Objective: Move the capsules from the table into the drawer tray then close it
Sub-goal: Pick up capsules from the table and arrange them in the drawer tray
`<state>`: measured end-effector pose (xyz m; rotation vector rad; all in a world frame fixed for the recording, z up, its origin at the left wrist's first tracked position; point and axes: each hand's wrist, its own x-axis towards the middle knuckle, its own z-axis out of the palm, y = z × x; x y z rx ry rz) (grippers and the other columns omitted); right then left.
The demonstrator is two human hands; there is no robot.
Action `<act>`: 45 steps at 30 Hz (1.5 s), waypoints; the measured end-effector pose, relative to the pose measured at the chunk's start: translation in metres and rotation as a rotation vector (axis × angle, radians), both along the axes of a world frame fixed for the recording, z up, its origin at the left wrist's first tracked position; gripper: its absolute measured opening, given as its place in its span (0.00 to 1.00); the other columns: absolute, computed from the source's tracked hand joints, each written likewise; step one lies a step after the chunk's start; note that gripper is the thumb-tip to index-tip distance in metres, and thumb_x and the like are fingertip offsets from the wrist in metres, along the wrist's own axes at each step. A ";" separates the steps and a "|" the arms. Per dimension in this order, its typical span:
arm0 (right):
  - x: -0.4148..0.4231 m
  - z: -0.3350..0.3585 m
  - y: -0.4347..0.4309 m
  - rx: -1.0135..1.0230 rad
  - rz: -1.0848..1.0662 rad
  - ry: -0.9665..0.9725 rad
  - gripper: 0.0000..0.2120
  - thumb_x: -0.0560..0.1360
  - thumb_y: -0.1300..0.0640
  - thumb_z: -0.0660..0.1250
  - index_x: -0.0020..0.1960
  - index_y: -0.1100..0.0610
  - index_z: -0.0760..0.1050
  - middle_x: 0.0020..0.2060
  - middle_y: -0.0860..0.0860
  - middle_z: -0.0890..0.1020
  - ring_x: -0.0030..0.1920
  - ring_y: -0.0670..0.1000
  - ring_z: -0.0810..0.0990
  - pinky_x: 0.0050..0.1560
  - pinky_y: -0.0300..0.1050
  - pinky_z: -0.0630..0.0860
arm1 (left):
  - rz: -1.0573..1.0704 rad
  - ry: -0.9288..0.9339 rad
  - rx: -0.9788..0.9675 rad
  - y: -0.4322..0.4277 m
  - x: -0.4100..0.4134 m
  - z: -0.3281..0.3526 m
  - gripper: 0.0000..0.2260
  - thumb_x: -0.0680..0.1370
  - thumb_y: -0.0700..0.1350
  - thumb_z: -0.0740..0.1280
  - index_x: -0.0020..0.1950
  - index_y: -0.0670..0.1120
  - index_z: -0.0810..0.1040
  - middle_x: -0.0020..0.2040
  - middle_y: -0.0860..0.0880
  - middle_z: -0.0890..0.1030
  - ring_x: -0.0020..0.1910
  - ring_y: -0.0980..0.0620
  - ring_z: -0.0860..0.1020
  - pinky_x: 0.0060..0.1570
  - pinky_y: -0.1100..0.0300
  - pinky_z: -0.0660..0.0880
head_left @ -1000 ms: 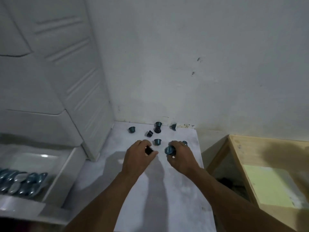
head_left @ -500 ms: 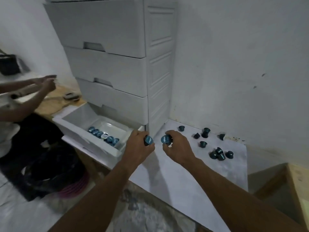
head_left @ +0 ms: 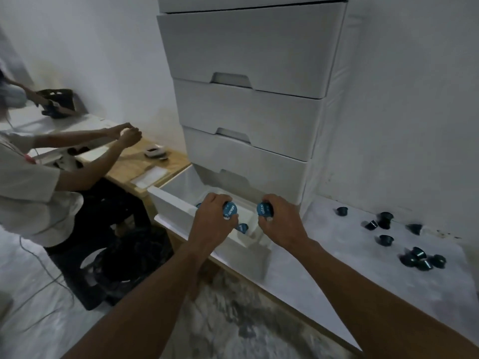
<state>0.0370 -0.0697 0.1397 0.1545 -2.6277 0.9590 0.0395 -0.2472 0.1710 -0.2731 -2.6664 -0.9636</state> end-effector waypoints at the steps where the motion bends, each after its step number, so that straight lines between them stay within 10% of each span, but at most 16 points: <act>1: -0.006 -0.002 -0.010 -0.001 -0.017 -0.005 0.20 0.70 0.60 0.72 0.60 0.56 0.72 0.53 0.53 0.78 0.53 0.51 0.77 0.57 0.42 0.73 | -0.012 0.005 0.004 -0.012 -0.006 0.000 0.17 0.72 0.44 0.72 0.59 0.44 0.77 0.56 0.47 0.76 0.52 0.52 0.75 0.49 0.69 0.64; 8: -0.038 -0.013 -0.060 0.008 -0.082 -0.068 0.11 0.67 0.64 0.68 0.45 0.53 0.72 0.37 0.48 0.73 0.37 0.48 0.71 0.40 0.40 0.66 | -0.096 -0.017 -0.028 -0.072 -0.046 -0.013 0.17 0.72 0.44 0.72 0.60 0.44 0.76 0.56 0.47 0.77 0.51 0.52 0.75 0.49 0.67 0.66; 45: -0.232 -0.079 -0.165 -0.063 -0.548 -0.489 0.22 0.69 0.60 0.72 0.62 0.56 0.75 0.54 0.59 0.77 0.54 0.56 0.78 0.51 0.37 0.69 | -0.959 -0.280 -0.435 -0.123 -0.354 -0.093 0.09 0.69 0.42 0.71 0.48 0.43 0.80 0.46 0.44 0.80 0.44 0.46 0.78 0.44 0.57 0.75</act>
